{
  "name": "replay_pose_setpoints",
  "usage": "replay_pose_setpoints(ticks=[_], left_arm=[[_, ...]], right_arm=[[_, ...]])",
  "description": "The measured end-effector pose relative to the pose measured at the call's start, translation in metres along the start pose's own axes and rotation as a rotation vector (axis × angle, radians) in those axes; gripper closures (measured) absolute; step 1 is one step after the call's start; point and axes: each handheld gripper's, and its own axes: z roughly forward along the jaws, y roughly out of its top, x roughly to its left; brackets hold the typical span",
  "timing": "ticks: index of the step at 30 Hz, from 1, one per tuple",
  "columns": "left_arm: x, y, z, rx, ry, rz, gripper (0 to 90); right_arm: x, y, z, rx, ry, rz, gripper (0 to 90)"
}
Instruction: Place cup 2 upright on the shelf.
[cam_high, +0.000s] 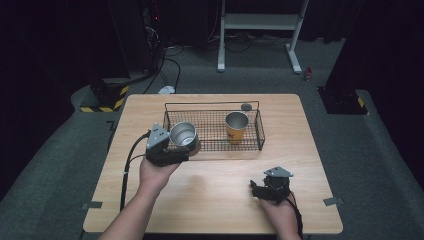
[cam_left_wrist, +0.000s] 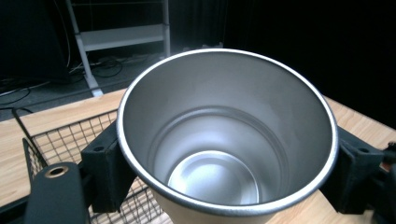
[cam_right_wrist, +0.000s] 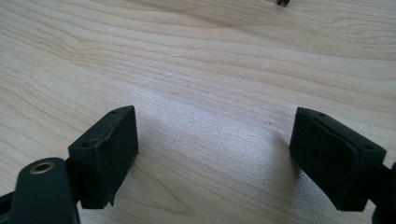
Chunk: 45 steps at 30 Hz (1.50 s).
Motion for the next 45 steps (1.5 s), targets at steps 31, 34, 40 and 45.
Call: replay_pose_setpoints(ticks=[31,34,40,45], left_arm=[[0.032,0.017,0.048,0.034,0.078,-0.036,18.9],[0.037,0.016,0.053,0.036,0.095,-0.043,18.9],[0.046,0.012,0.061,0.055,0.120,-0.055,18.9],[0.052,0.009,0.068,0.072,0.134,-0.071,18.9]], right_arm=[[0.000,0.000,0.001,0.000,0.004,-0.008,15.4],[0.000,0.000,0.000,0.000,0.004,-0.006,15.4],[-0.001,0.000,0.001,-0.001,0.004,-0.010,15.4],[0.000,0.000,0.000,0.000,0.004,-0.008,15.4]])
